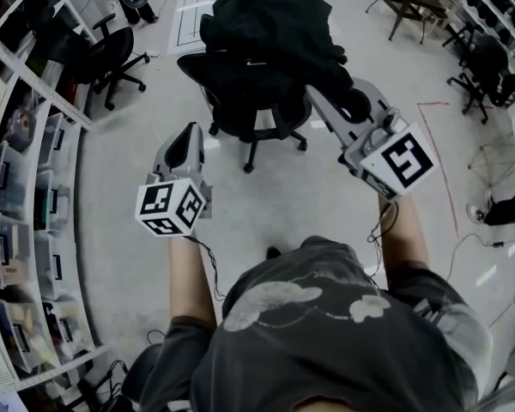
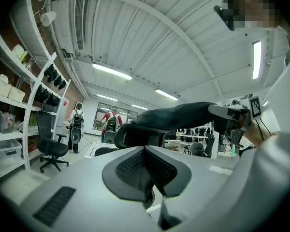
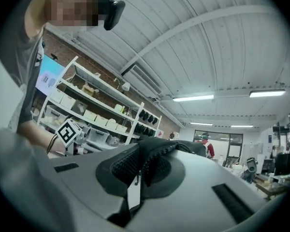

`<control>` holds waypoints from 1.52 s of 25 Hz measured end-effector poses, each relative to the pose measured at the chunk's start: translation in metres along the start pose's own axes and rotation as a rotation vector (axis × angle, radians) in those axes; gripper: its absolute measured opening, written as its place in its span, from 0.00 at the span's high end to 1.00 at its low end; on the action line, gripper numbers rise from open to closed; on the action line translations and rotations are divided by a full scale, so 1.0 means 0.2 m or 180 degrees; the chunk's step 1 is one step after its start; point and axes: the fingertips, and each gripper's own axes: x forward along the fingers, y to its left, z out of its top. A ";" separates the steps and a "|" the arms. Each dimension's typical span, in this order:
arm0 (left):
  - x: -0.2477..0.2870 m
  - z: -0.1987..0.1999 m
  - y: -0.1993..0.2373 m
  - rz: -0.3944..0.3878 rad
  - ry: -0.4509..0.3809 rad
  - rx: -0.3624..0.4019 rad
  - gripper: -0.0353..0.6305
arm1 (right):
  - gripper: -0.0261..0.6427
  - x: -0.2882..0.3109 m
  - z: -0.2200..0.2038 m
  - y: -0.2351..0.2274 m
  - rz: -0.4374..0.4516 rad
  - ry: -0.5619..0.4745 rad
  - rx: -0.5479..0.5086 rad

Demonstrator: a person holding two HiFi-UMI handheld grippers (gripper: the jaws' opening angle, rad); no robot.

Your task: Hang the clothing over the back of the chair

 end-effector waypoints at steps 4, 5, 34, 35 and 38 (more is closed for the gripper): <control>0.02 -0.02 -0.01 0.0021 -0.0014 -0.0032 0.94 | 0.97 -0.04 -0.12 0.06 0.0140 0.0115 0.0079; 0.04 -0.02 -0.01 0.0023 -0.0004 -0.0034 0.94 | 0.97 -0.05 -0.15 0.06 0.0160 0.0112 0.0119; -0.09 -0.34 -0.57 0.0206 0.0445 -0.0159 0.94 | 0.95 -0.43 -0.53 0.18 0.0241 0.0497 0.0113; -0.10 -0.34 -0.57 0.0218 0.0444 -0.0158 0.94 | 0.92 -0.44 -0.53 0.18 0.0239 0.0499 0.0144; -0.14 -0.35 -0.57 0.0243 0.0435 -0.0145 0.94 | 0.62 -0.45 -0.57 0.24 0.0390 0.0562 0.0186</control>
